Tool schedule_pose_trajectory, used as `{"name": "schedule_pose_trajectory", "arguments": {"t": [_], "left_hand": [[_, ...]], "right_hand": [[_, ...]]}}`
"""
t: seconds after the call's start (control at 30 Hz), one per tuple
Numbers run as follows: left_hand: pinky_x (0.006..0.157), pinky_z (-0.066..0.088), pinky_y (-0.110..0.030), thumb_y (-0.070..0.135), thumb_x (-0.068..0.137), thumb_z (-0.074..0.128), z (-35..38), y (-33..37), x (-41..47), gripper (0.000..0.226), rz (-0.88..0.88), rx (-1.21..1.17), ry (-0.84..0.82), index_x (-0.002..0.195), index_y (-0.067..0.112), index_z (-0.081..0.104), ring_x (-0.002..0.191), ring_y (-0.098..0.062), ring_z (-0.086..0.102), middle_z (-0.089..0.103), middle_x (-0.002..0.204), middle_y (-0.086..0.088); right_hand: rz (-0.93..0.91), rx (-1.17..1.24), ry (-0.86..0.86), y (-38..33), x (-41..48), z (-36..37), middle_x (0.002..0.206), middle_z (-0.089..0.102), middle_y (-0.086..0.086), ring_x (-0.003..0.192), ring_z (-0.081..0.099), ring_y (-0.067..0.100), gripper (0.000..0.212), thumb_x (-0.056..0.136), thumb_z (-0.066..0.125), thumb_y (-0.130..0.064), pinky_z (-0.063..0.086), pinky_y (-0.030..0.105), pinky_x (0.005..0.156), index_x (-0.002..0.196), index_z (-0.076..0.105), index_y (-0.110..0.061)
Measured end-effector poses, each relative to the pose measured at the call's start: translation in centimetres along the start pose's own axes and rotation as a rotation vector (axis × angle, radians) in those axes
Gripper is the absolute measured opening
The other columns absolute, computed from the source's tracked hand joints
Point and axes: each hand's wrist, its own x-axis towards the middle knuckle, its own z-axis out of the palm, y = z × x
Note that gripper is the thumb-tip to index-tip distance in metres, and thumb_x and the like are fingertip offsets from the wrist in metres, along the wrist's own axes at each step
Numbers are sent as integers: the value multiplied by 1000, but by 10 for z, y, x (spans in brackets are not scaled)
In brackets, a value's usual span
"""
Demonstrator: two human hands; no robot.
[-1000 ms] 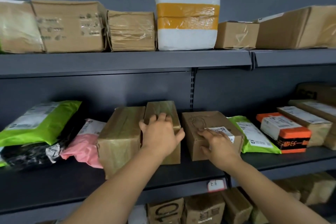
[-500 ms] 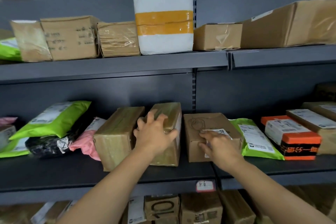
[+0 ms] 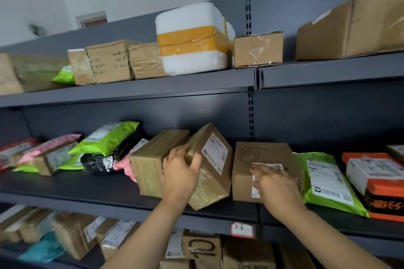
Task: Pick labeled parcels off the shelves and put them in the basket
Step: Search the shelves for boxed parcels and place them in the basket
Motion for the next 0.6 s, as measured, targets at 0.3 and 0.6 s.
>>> {"name": "schedule_pose_trajectory", "arguments": {"t": [0.3,0.6], "left_hand": [[94,37,-30,34,94,46,5,1,1,42,-233,-367,-46,128,12,55,112,-20,51,58,123,-3],[99,35,-30,40,100,35,13,-23,-1,48,-392,-366,-197,135,8,46,122,-28,47,54,129,-11]], "right_hand": [[-29,39,-2,11,0,-2,148,37,-10,130,42,12,47,97,45,-26,32,25,104,143,35,-28],[51,46,-29,5,1,-12,144,41,-13,126,46,9,44,96,46,-35,39,24,95,139,41,-32]]}}
